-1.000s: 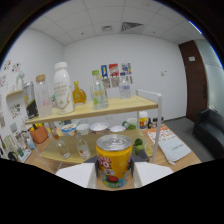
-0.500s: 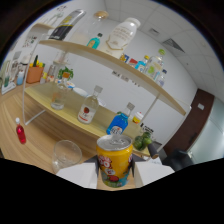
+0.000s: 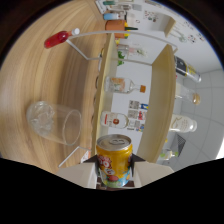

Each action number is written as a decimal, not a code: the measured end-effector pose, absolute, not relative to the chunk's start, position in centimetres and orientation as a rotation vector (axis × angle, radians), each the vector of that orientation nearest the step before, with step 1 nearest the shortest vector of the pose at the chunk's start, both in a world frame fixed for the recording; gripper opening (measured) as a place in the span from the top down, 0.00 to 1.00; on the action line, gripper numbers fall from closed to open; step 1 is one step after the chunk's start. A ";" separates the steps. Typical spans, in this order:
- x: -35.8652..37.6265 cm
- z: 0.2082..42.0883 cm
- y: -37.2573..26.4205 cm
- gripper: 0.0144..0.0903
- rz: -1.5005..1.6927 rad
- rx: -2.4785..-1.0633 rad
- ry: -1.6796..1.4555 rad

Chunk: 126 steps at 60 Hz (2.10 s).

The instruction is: Make me a cup of Vodka Sunrise.

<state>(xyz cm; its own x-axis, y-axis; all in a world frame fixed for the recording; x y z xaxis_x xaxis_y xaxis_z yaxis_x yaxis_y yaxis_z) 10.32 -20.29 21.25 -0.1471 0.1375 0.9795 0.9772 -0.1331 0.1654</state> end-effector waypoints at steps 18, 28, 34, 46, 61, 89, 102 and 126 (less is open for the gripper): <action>8.7 19.1 -19.7 0.52 -1.471 -1.133 -1.630; 8.2 20.5 -20.1 0.52 -1.399 -1.139 -1.547; 8.3 23.0 -20.7 0.52 -1.269 -1.224 -1.369; 11.5 29.9 -22.0 0.52 -0.728 -1.499 -0.706; 20.9 29.8 -23.4 0.52 -0.138 -1.614 -0.068; 27.5 7.0 -21.0 0.52 0.028 -1.980 0.145; 27.2 4.0 -21.1 0.51 0.030 -2.053 0.112; 27.1 3.2 -23.0 0.49 -0.027 -2.106 0.095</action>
<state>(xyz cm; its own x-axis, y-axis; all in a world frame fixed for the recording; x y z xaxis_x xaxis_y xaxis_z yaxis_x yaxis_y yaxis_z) 27.09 -23.02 3.22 0.9967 -0.0794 -0.0191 -0.0570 -0.5093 -0.8587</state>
